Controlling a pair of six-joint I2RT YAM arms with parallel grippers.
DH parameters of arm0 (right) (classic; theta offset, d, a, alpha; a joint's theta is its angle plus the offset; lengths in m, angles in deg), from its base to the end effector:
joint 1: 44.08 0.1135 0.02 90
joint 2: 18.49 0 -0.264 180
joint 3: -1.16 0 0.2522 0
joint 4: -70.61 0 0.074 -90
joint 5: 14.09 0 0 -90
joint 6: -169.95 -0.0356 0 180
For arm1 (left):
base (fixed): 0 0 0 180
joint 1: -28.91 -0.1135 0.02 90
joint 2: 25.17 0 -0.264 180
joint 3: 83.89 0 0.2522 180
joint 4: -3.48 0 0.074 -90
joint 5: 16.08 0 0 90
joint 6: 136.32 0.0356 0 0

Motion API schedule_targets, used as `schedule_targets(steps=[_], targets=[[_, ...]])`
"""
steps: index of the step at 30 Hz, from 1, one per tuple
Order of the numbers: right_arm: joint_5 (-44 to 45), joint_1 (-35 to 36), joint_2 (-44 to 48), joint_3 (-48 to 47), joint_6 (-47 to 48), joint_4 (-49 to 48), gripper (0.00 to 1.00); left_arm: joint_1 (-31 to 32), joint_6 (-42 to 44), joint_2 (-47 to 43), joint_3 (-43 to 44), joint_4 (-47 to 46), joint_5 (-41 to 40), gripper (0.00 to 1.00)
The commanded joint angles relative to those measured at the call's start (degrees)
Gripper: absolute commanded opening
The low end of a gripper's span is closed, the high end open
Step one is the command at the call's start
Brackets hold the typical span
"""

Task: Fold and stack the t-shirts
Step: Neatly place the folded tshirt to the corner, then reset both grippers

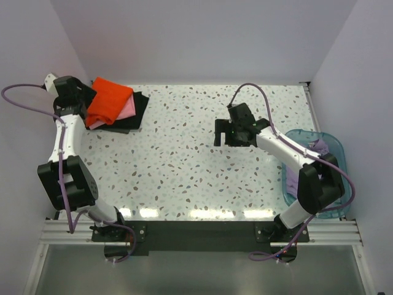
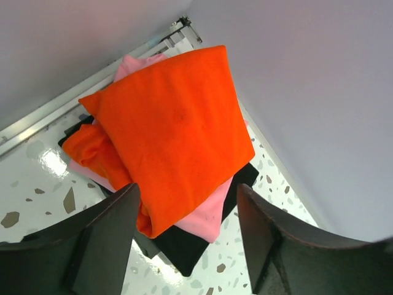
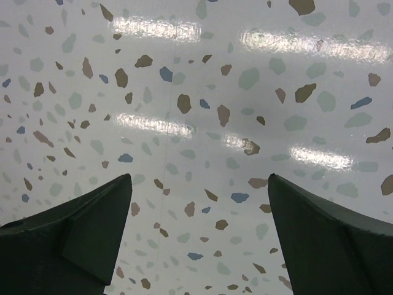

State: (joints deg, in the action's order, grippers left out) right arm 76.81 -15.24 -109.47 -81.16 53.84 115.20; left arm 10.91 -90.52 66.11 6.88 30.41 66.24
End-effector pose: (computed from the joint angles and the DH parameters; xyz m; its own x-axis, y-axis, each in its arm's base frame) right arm 0.2976 0.1632 0.2517 -0.8389 0.0404 -0.5428 -0.1168 0.9606 0.2520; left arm 0.3552 0.1204 0.3248 -0.0221 -0.7336 -0.6792 -0.6060 0.5502 -0.5746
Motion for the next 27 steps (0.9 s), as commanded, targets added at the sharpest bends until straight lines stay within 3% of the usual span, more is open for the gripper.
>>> schedule_targets(steps=[1, 5, 10, 16, 22, 27], targets=[[0.8, 0.1, 2.4, 0.4, -0.6, -2.3, 0.96, -0.5, 1.3, -1.2, 1.2, -0.2, -2.5, 0.67], [0.8, 0.1, 2.4, 0.4, -0.6, -2.8, 0.96, 0.0, 2.5, 1.4, 2.9, 0.3, 0.0, 0.60], [1.4, 0.1, 2.5, 0.8, -0.5, -3.3, 0.96, 3.6, 4.1, 1.4, 1.8, 0.5, -1.3, 0.60], [2.4, 0.1, 4.1, 1.9, -0.9, -3.9, 0.96, 13.7, 5.1, -3.3, -4.2, 0.6, -4.7, 0.61], [2.7, 0.2, 9.0, 3.3, -1.8, -3.8, 0.96, 33.9, 3.4, -11.3, -14.8, 0.2, -10.0, 0.61], [3.0, 0.1, 19.4, 8.0, -2.4, -3.3, 0.97, 53.7, 1.3, -15.9, -20.6, 0.5, -14.5, 0.61]])
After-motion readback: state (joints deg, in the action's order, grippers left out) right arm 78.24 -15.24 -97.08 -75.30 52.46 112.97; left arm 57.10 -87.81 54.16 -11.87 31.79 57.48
